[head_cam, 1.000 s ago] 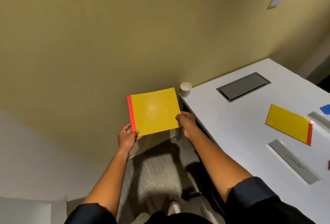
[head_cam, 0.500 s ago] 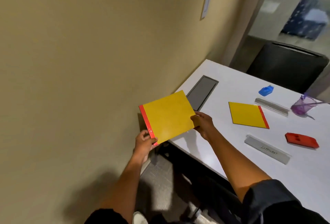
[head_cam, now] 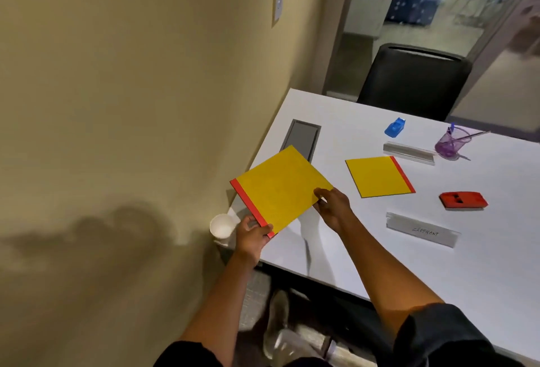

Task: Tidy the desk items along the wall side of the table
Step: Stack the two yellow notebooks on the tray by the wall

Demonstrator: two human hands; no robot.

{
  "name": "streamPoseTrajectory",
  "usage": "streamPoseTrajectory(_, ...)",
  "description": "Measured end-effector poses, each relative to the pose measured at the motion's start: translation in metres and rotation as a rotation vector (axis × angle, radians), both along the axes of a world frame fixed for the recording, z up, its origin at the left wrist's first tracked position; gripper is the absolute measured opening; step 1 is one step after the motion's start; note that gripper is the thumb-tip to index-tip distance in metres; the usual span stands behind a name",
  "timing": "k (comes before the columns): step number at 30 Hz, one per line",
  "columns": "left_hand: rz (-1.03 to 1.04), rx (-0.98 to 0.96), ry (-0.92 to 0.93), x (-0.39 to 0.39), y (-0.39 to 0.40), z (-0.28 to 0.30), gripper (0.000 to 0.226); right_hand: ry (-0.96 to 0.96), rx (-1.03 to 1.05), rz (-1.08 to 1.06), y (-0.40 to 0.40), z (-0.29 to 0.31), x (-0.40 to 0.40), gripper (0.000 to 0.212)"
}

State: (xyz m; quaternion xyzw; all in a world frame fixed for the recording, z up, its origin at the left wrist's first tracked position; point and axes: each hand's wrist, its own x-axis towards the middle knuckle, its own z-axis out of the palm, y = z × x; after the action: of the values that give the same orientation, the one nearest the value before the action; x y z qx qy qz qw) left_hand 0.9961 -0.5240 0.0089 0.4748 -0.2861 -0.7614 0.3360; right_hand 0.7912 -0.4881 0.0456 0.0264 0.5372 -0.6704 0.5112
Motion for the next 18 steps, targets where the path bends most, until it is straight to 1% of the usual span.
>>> streamPoseTrajectory(4,-0.039,-0.014,-0.040,-0.032,-0.034,-0.010,0.029,0.000,0.029,0.032,-0.041,-0.018,-0.024,0.046)
streamPoseTrajectory(7,-0.014,0.050,-0.048,-0.060,-0.064,-0.017,0.032,0.027,0.059,0.065,-0.078,-0.029,-0.047,0.053)
streamPoseTrajectory(9,0.008,0.073,-0.054,-0.077,-0.082,-0.024,0.033,0.056,0.073,0.081,-0.100,-0.036,-0.060,0.055)
streamPoseTrajectory(11,0.020,0.106,-0.063,-0.096,-0.100,-0.034,0.033,0.110,0.093,0.108,-0.120,-0.045,-0.075,0.052)
streamPoseTrajectory(14,0.043,0.174,-0.038,-0.124,-0.120,-0.047,0.032,0.154,0.148,0.164,-0.145,-0.061,-0.094,0.069)
streamPoseTrajectory(16,0.074,0.208,-0.056,-0.140,-0.130,-0.055,0.031,0.161,0.173,0.223,-0.161,-0.069,-0.107,0.077)
streamPoseTrajectory(18,0.101,0.237,-0.096,-0.152,-0.138,-0.060,0.038,0.187,0.210,0.271,-0.174,-0.075,-0.115,0.084)
